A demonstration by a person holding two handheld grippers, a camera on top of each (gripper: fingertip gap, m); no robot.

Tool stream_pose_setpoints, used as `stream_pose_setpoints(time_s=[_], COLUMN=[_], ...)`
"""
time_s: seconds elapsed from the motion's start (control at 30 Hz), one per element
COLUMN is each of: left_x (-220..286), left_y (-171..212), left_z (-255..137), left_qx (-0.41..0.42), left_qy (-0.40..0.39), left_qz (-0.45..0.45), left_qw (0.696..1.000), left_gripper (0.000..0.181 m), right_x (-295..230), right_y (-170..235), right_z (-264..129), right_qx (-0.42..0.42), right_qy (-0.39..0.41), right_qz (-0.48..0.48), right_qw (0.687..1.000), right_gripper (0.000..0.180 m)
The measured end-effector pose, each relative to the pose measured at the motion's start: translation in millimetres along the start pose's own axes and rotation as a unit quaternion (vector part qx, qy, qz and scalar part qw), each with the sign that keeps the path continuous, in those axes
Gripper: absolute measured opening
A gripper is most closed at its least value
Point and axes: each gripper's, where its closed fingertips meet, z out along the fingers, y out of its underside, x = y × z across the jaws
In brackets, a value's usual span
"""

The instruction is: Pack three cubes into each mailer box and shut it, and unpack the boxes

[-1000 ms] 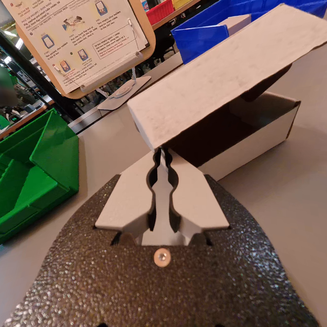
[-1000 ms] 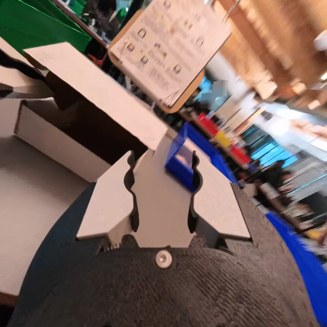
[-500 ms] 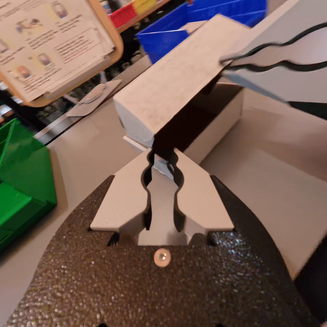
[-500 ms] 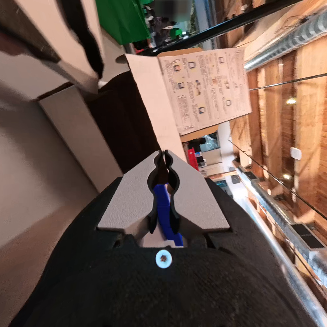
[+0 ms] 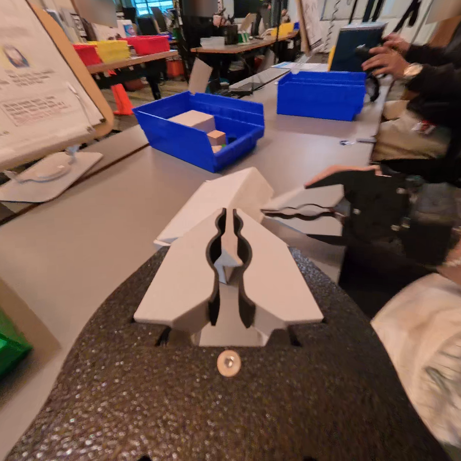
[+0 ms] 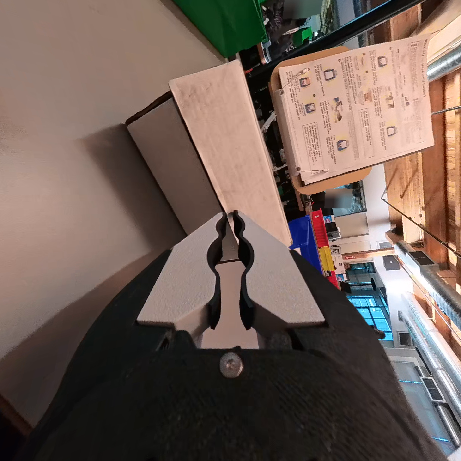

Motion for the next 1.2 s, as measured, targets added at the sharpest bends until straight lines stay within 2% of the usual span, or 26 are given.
stream_pose_setpoints(time_s=[0.1,0.23,0.4,0.43,0.5,0.53,0.6,0.73,0.77,0.83,0.93,1.03,1.2], left_x=[-27.3,-49.5,-63.8,-64.5,-67.1,-69.0,-72.8,-77.8,-79.1,-82.4,-83.1,-83.0,-80.4], left_y=[4.1,17.9,42.2,42.7,43.8,44.3,42.0,39.3,40.4,43.1,48.5,66.5,75.7], left_z=[33.4,74.6,95.5,96.0,96.2,96.1,96.6,101.2,102.3,104.0,105.9,107.0,108.5], left_qx=[-0.036,-0.079,-0.13,-0.129,-0.132,-0.136,-0.139,-0.157,-0.163,-0.168,-0.161,-0.18,-0.161], left_qy=[-0.034,-0.033,-0.031,-0.03,-0.03,-0.032,-0.032,-0.01,-0.003,0.008,0.028,0.035,0.042], left_qz=[0.036,0.029,0.028,0.026,0.029,0.035,0.041,0.026,0.021,0.008,-0.028,-0.04,-0.056], left_qw=[0.998,0.996,0.991,0.991,0.99,0.99,0.989,0.987,0.986,0.986,0.986,0.982,0.984], left_gripper=[0.0,0.0,0.0,0.0,0.0,0.0,0.0,0.0,0.0,0.0,0.0,0.0,0.0], right_x=[-4.6,-10.0,-0.5,-0.1,1.6,1.9,4.3,1.8,3.2,8.5,15.0,14.7,0.7], right_y=[-1.0,-9.7,-12.2,-11.0,-7.8,-5.0,-2.5,9.9,12.6,13.8,9.4,5.2,8.5], right_z=[1.4,-1.1,-6.4,-6.1,-3.3,-1.2,3.5,13.5,14.1,13.3,8.4,2.3,0.1], right_qx=[-0.003,0.011,0.019,0.02,0.014,0.006,-0.001,-0.028,-0.032,-0.03,-0.024,-0.011,-0.009], right_qy=[-0.01,-0.016,0.024,0.037,0.072,0.084,0.103,0.091,0.094,0.106,0.112,0.085,-0.012], right_qz=[-0.005,-0.011,-0.035,-0.058,-0.11,-0.131,-0.147,-0.171,-0.178,-0.175,-0.166,-0.122,-0.053], right_qw=[1.0,1.0,0.999,0.997,0.991,0.988,0.984,0.981,0.979,0.978,0.979,0.989,0.998], right_gripper=[0.004,0.003,0.001,0.004,0.037,0.048,0.05,0.052,0.049,0.024,0.008,0.004,0.001])
